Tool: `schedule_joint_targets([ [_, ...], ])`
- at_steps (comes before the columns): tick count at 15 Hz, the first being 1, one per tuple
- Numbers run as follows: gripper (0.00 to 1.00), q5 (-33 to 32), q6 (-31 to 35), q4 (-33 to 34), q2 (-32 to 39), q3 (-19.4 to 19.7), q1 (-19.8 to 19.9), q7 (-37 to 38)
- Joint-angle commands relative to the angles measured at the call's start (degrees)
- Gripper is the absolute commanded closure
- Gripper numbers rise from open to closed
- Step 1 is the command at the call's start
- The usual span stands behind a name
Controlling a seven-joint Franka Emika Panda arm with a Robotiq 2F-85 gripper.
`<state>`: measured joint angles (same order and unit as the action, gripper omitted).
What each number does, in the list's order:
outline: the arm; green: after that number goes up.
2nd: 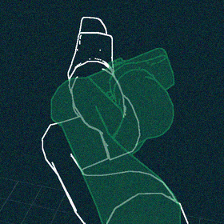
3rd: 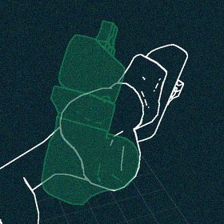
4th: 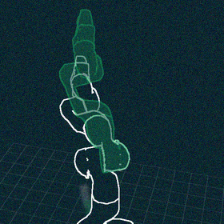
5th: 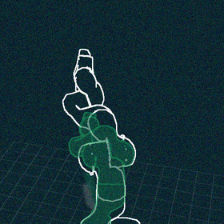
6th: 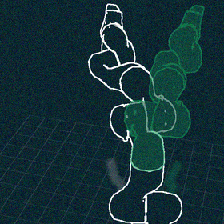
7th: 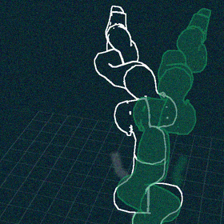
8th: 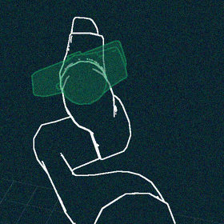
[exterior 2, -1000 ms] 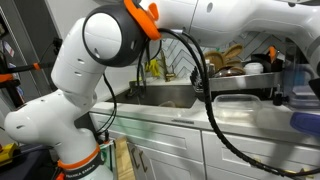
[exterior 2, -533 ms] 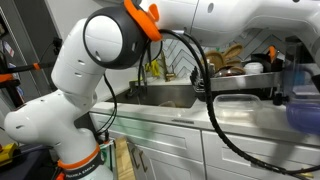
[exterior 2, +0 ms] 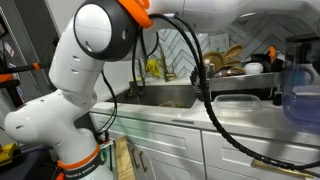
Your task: Put the lid on the lunch box, then put the lunch box on the rack
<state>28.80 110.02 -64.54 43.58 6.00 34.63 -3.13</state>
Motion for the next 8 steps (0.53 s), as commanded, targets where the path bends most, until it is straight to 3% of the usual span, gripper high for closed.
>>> schedule_joint_targets([
  [1, 0.98, -4.71, -3.33, -4.76, -5.58, 2.3, -0.92, -0.96],
  [8, 0.98, -16.08, -6.0, -19.01, -19.31, 3.75, -6.26, 0.47],
])
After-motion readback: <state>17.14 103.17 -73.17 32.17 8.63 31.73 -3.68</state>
